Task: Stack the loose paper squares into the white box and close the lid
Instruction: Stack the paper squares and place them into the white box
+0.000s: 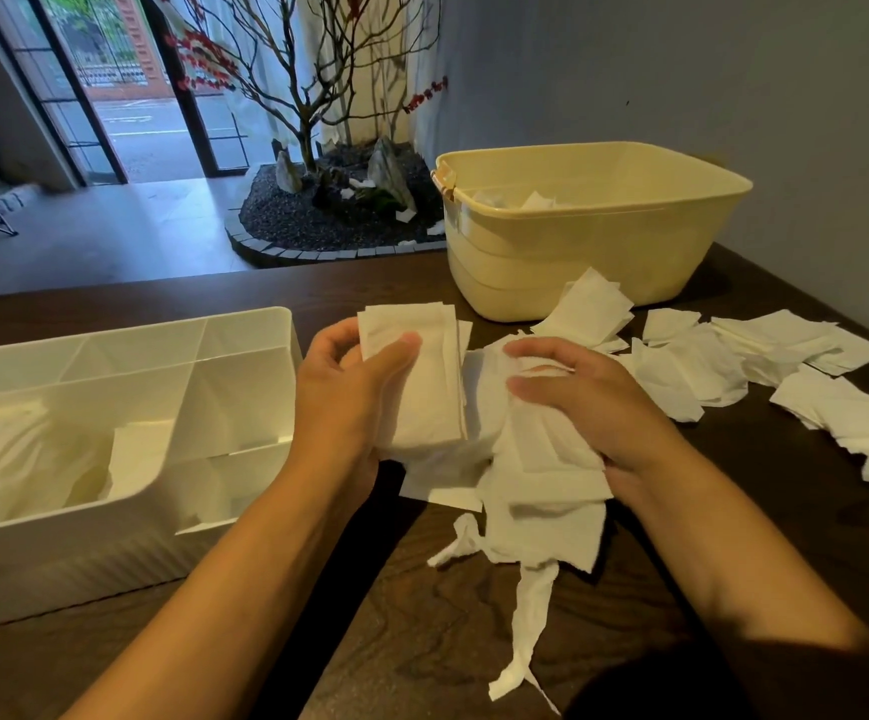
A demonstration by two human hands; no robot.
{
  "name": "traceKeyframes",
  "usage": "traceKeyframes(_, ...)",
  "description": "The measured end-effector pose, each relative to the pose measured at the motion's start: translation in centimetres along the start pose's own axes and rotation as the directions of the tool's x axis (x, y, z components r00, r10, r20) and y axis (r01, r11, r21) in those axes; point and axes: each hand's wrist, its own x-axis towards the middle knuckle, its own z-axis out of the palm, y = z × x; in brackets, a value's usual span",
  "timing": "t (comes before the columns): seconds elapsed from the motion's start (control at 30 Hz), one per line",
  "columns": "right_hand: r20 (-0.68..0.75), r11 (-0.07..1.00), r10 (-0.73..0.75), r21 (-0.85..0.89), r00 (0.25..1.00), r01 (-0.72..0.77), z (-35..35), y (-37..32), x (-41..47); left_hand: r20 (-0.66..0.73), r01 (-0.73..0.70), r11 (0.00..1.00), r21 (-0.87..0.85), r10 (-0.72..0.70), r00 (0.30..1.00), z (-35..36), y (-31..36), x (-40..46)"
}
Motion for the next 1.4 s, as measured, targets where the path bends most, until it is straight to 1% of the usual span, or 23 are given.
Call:
traceKeyframes(0.07, -0.140, 0.985, 0.052, 0.170, 0.989, -0.028, -0.1, 0.1, 0.2, 0.037, 0.064, 0.997, -0.035, -0.063, 0.997, 0.1, 0.1, -0.1)
traceKeyframes(0.1, -0.181, 0.974, 0.074, 0.222, 0.981, -0.033, -0.2, 0.1, 0.4, 0.077, 0.111, 0.993, -0.038, -0.108, 0.991, 0.2, 0.1, -0.3)
traceKeyframes(0.17, -0.208, 0.955, 0.090, 0.294, 0.974, -0.026, -0.2, 0.1, 0.5, 0.183, 0.221, 0.975, -0.025, -0.213, 0.960, 0.2, 0.2, -0.6)
traceKeyframes(0.23, -0.221, 0.944, 0.080, 0.330, 0.972, -0.003, -0.2, 0.0, 0.5, 0.277, 0.339, 0.940, -0.044, -0.315, 0.908, 0.2, 0.5, -0.9)
traceKeyframes(0.27, -0.239, 0.939, 0.075, 0.344, 0.968, 0.012, -0.2, 0.0, 0.5, 0.320, 0.389, 0.918, -0.079, -0.346, 0.882, 0.2, 0.7, -0.9)
traceKeyframes(0.37, -0.332, 0.936, 0.056, 0.345, 0.942, 0.066, -0.1, 0.3, 0.7, 0.435, 0.499, 0.842, -0.206, -0.379, 0.817, 0.0, 0.9, -0.9)
traceKeyframes(0.43, -0.401, 0.938, 0.039, 0.330, 0.915, 0.104, 0.0, 0.6, 0.8, 0.502, 0.539, 0.818, -0.200, -0.386, 0.774, -0.1, 0.8, -1.1)
traceKeyframes(0.5, -0.466, 0.937, 0.026, 0.320, 0.884, 0.141, 0.2, 0.7, 0.9, 0.506, 0.522, 0.846, -0.107, -0.406, 0.761, 0.2, 0.5, -1.6)
traceKeyframes(0.57, -0.533, 0.939, -0.018, 0.282, 0.846, 0.198, 0.5, 0.7, 0.8, 0.471, 0.449, 0.893, 0.036, -0.411, 0.780, 0.7, 0.0, -2.2)
traceKeyframes(0.63, -0.590, 0.946, -0.108, 0.187, 0.800, 0.265, 0.7, 0.6, 0.7, 0.446, 0.347, 0.926, 0.147, -0.376, 0.812, 1.2, -0.6, -2.6)
traceKeyframes(0.7, -0.610, 0.942, -0.194, 0.103, 0.768, 0.320, 0.9, 0.5, 0.5, 0.431, 0.253, 0.951, 0.176, -0.306, 0.849, 1.7, -0.9, -3.2)
traceKeyframes(0.8, -0.584, 0.934, -0.264, 0.043, 0.768, 0.354, 1.1, 0.9, 0.4, 0.408, 0.148, 0.974, 0.174, -0.208, 0.889, 1.9, -1.2, -3.7)
traceKeyframes(0.87, -0.557, 0.936, -0.293, 0.000, 0.777, 0.352, 1.4, 1.0, 0.2, 0.387, 0.029, 0.982, 0.189, -0.101, 0.917, 1.8, -1.6, -3.7)
traceKeyframes(0.93, -0.551, 0.937, -0.302, -0.020, 0.778, 0.349, 1.5, 1.1, 0.2, 0.339, -0.115, 0.970, 0.213, 0.037, 0.940, 1.5, -1.7, -3.6)
traceKeyframes(1.0, -0.554, 0.941, -0.297, -0.028, 0.778, 0.339, 1.4, 1.0, 0.2, 0.317, -0.240, 0.944, 0.225, 0.162, 0.935, 1.3, -1.6, -3.5)
traceKeyframes(1.07, -0.543, 0.951, -0.265, -0.014, 0.797, 0.307, 1.3, 0.8, 0.1, 0.325, -0.309, 0.927, 0.212, 0.231, 0.917, 1.1, -1.3, -3.4)
traceKeyframes(1.1, -0.537, 0.957, -0.246, -0.001, 0.807, 0.291, 1.3, 0.8, 0.1, 0.320, -0.311, 0.932, 0.186, 0.242, 0.916, 1.0, -1.2, -3.3)
traceKeyframes(1.17, -0.518, 0.965, -0.210, 0.025, 0.829, 0.260, 1.1, 0.6, 0.1, 0.272, -0.269, 0.956, 0.117, 0.230, 0.935, 0.9, -1.1, -3.0)
traceKeyframes(1.27, -0.458, 0.972, -0.190, 0.038, 0.869, 0.232, 0.9, 0.1, 0.0, 0.183, -0.117, 0.993, 0.007, 0.113, 0.977, 0.8, -0.7, -2.2)
traceKeyframes(1.33, -0.395, 0.975, -0.207, -0.010, 0.895, 0.221, 0.9, -0.1, -0.2, 0.178, -0.036, 0.999, -0.037, 0.042, 0.983, 0.6, -0.5, -1.9)
traceKeyframes(1.4, -0.336, 0.973, -0.232, -0.098, 0.913, 0.211, 1.0, -0.1, -0.3, 0.183, 0.018, 0.998, -0.057, -0.007, 0.983, 0.5, -0.3, -1.8)
